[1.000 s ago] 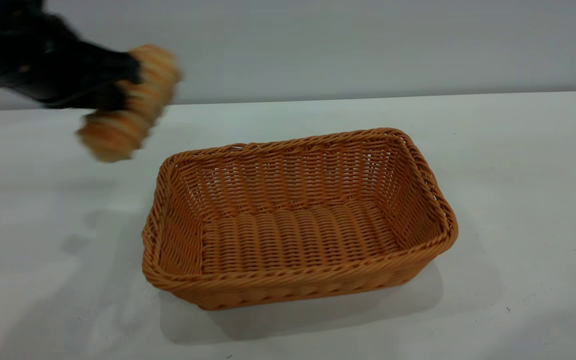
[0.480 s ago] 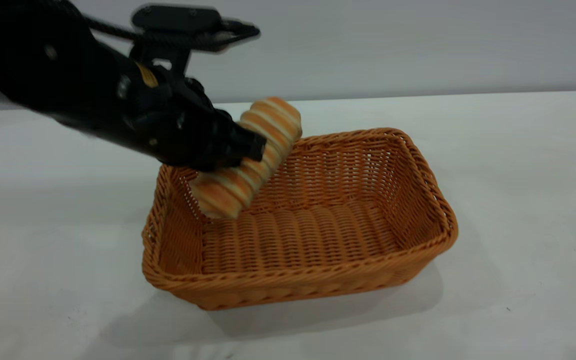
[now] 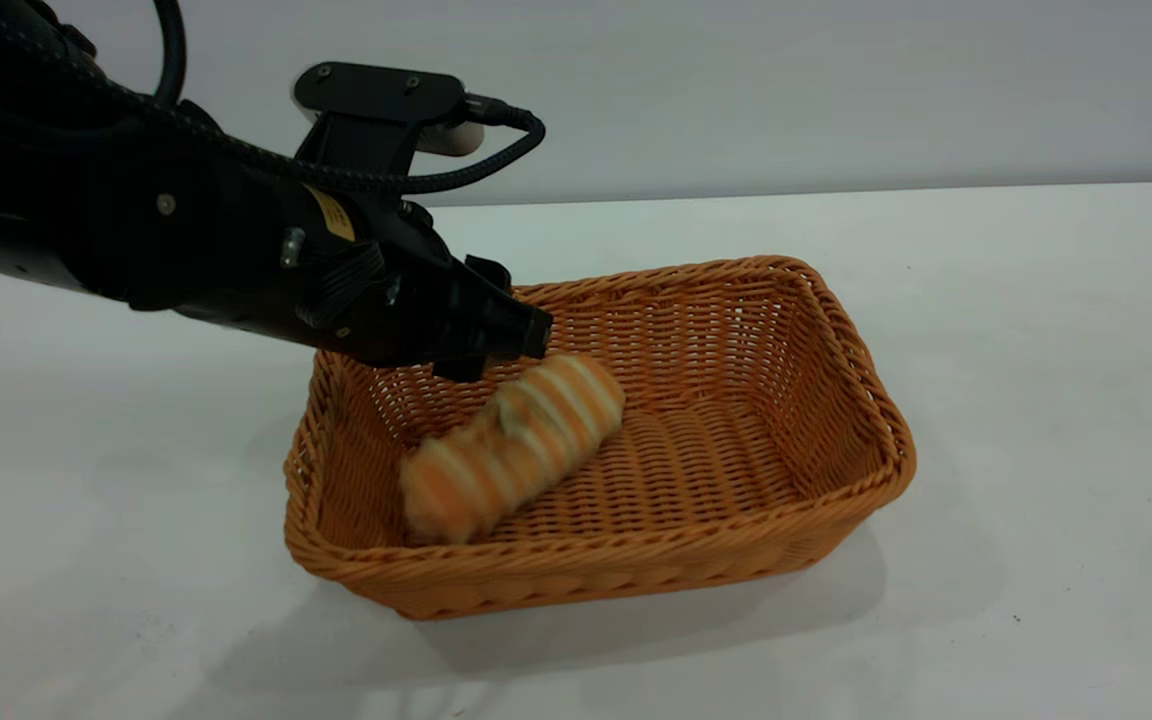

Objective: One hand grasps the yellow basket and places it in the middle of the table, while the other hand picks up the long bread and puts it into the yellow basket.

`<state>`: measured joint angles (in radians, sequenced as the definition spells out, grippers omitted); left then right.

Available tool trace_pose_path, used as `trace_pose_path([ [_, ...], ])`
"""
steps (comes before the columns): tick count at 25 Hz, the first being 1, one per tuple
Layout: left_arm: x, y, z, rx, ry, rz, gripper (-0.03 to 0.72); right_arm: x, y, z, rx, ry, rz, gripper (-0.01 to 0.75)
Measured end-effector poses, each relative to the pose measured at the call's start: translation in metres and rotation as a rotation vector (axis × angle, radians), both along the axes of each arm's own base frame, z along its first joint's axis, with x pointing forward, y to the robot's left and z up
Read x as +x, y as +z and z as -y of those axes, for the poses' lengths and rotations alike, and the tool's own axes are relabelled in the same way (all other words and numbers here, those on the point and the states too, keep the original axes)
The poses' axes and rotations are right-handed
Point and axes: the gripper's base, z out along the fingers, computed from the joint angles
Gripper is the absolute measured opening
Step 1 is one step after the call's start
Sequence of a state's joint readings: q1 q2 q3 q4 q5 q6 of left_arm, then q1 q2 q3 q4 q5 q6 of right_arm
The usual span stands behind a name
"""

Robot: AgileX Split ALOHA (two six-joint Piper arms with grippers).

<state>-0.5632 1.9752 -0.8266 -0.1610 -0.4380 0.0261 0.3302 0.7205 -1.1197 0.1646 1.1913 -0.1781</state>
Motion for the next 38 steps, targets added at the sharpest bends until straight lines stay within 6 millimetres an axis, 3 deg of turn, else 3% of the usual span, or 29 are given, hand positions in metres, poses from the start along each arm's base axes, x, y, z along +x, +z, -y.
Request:
trace_pose_path([
  [3, -0.004, 0.000, -0.001, 0.034, -0.014, -0.058, 0.551, -0.005, -0.002, 0.002, -0.012, 0.000, -0.028, 0.568],
  [5, -0.008, 0.010, -0.003, 0.065, -0.042, -0.079, 0.562, -0.007, -0.003, 0.003, -0.014, 0.000, -0.030, 0.568],
  [11, -0.028, 0.081, -0.011, 0.127, -0.153, -0.027, 0.569, -0.025, -0.035, 0.009, -0.015, -0.013, -0.072, 0.568],
  [16, -0.061, 0.147, -0.028, 0.107, -0.196, 0.019, 0.569, -0.046, -0.066, 0.016, -0.011, -0.023, -0.080, 0.568],
  [22, -0.105, 0.195, -0.053, 0.110, -0.238, 0.038, 0.569, -0.061, -0.099, 0.023, -0.013, -0.037, -0.082, 0.568],
  [25, -0.122, 0.204, -0.064, 0.141, -0.258, 0.015, 0.569, -0.065, -0.113, 0.026, -0.032, -0.050, -0.082, 0.568],
  [29, -0.141, 0.202, -0.075, 0.162, -0.261, -0.059, 0.569, -0.069, -0.127, 0.029, -0.025, -0.064, -0.054, 0.568],
  [38, -0.182, 0.174, -0.100, 0.143, -0.221, -0.151, 0.569, -0.074, -0.147, 0.031, -0.007, -0.076, -0.034, 0.568],
])
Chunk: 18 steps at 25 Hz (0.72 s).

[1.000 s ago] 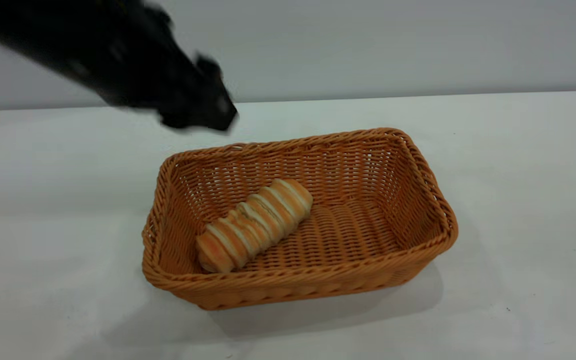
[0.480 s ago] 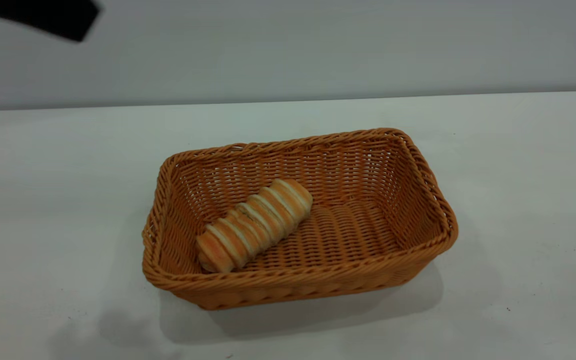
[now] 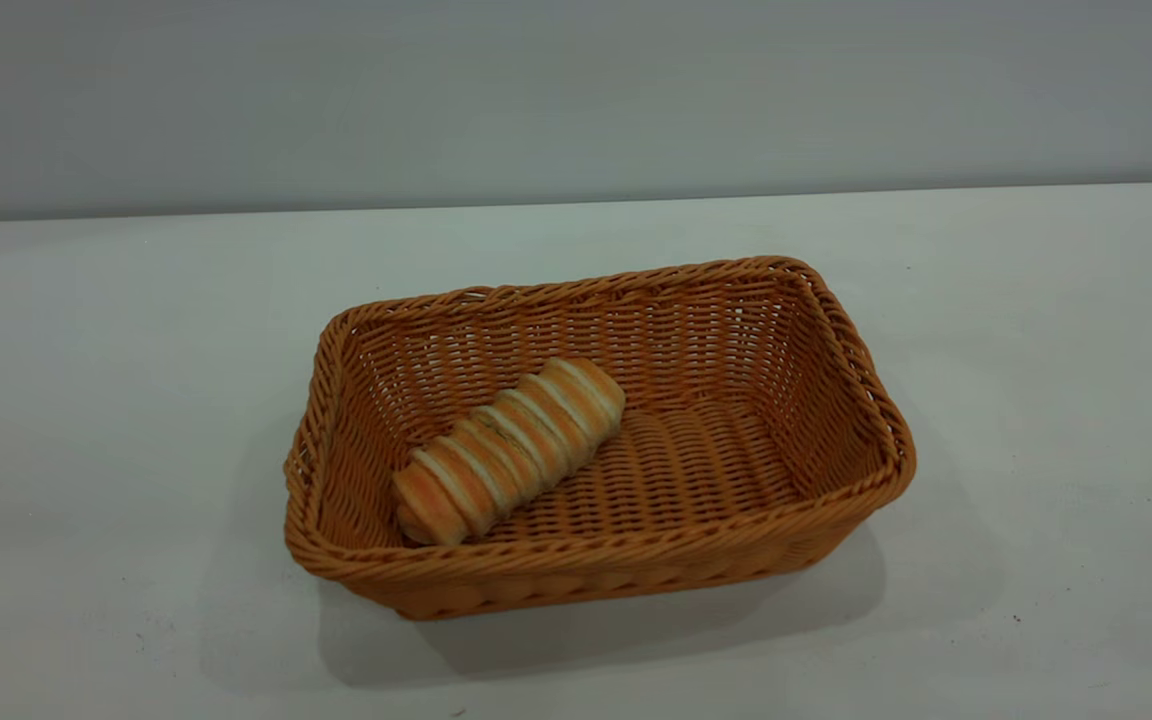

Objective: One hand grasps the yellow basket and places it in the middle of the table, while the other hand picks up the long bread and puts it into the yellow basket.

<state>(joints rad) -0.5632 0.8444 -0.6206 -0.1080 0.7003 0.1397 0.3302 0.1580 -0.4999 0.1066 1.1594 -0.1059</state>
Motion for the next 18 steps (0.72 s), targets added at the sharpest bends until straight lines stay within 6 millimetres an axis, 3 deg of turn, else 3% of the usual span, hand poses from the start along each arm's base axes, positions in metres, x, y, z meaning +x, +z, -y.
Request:
trace_pose_path([
  [8, -0.043, -0.008, -0.027, 0.013, -0.001, -0.035, 0.570, 0.001, -0.001, 0.000, -0.003, -0.007, 0.007, 0.568],
  [18, -0.092, -0.002, -0.061, -0.032, 0.027, 0.062, 0.570, 0.002, -0.001, 0.000, 0.003, -0.015, 0.004, 0.568],
])
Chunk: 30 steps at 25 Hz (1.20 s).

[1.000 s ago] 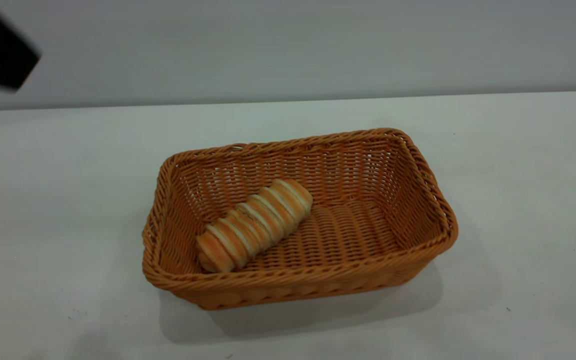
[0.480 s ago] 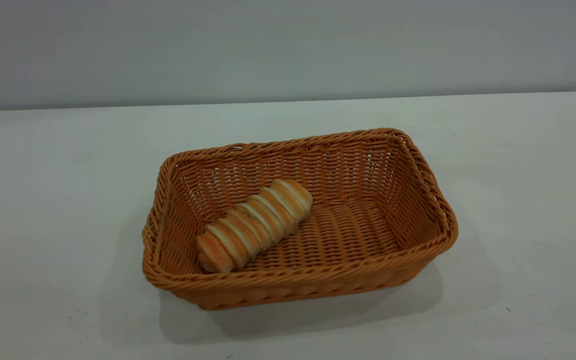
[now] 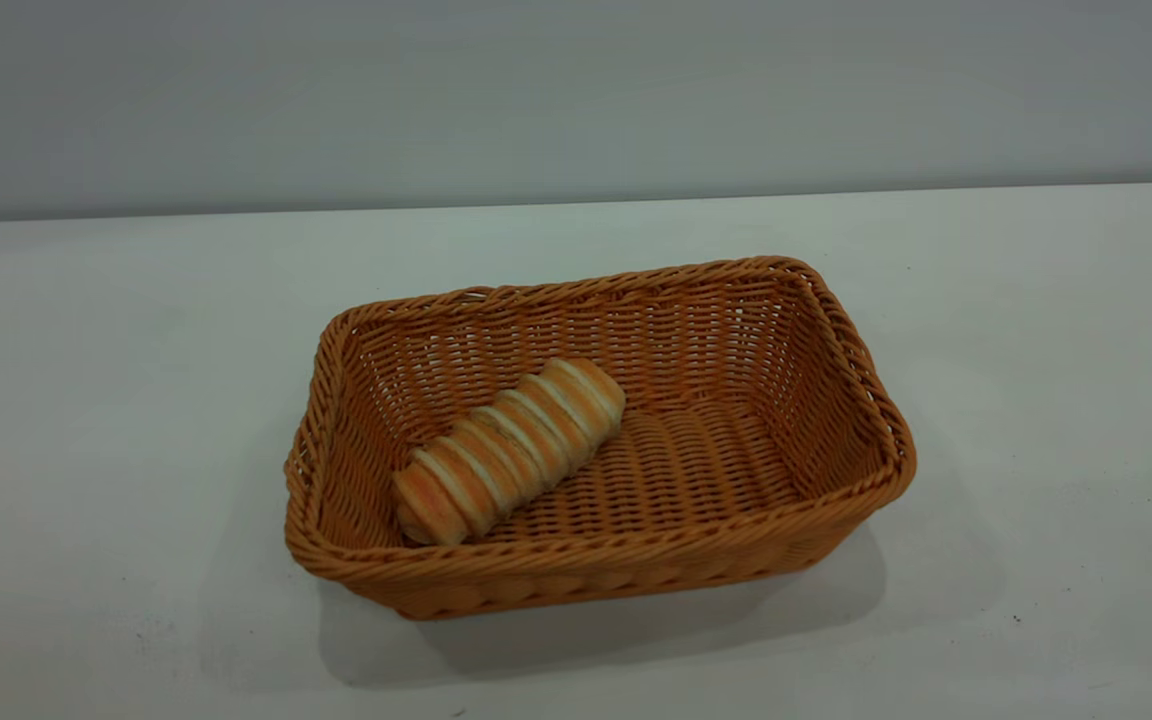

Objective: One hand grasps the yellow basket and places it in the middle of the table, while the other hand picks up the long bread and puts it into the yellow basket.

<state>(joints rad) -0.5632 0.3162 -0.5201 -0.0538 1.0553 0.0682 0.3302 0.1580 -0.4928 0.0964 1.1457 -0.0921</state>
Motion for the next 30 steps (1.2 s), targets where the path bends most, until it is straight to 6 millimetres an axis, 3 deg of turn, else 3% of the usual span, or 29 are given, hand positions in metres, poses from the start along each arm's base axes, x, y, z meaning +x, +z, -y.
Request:
trace_pose_path([
  [11, -0.024, -0.009, -0.024, -0.022, 0.079, 0.104, 0.570, 0.000, 0.000, -0.001, 0.009, 0.003, -0.003, 0.568],
  [30, -0.026, -0.009, -0.026, -0.032, 0.080, 0.119, 0.570, 0.000, 0.000, -0.001, 0.013, 0.005, -0.004, 0.568],
])
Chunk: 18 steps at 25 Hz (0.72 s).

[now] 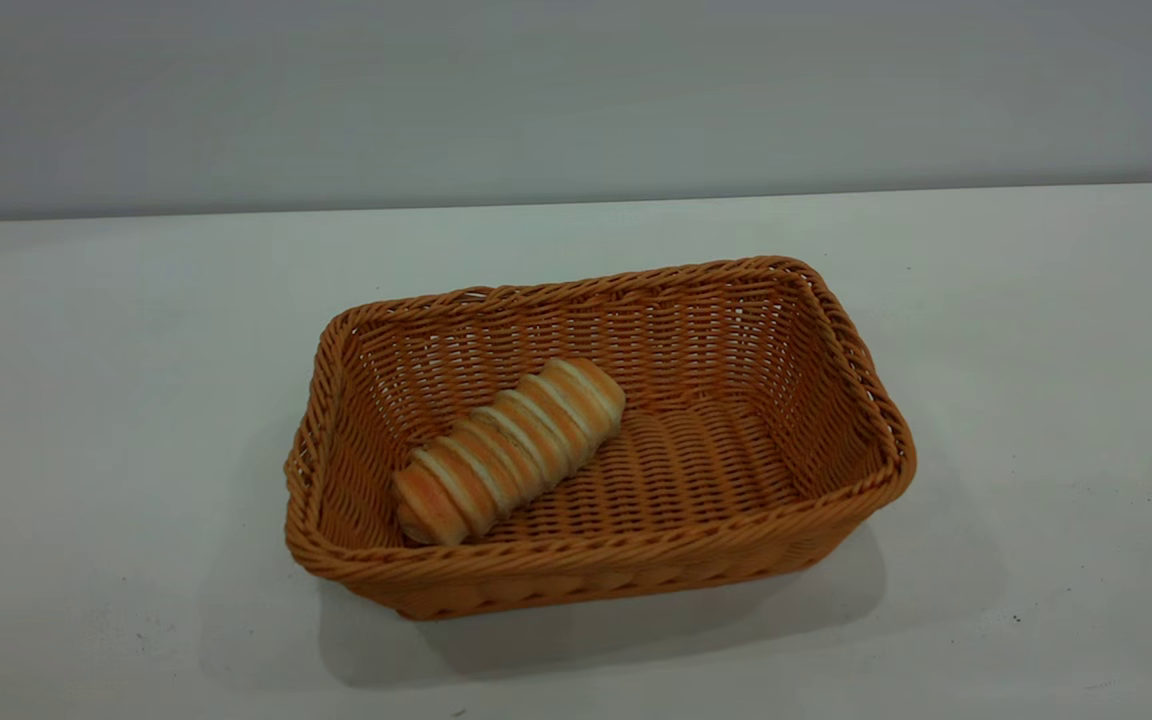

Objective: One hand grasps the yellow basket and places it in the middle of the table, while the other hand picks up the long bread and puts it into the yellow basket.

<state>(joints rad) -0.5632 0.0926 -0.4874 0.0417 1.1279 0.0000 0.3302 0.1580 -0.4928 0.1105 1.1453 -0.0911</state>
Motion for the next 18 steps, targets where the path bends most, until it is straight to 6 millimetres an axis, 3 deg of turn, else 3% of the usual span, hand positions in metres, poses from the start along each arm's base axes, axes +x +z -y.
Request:
trace_pose_path([
  [9, 0.0000, 0.0000, -0.0005, 0.000, 0.065, 0.000, 0.570, -0.0003, 0.0000, -0.0002, 0.003, 0.001, -0.001, 0.568],
  [18, -0.0006, 0.0000, -0.0034, 0.000, 0.448, 0.001, 0.571, -0.0078, 0.0004, 0.0034, 0.019, -0.216, 0.062, 0.568],
])
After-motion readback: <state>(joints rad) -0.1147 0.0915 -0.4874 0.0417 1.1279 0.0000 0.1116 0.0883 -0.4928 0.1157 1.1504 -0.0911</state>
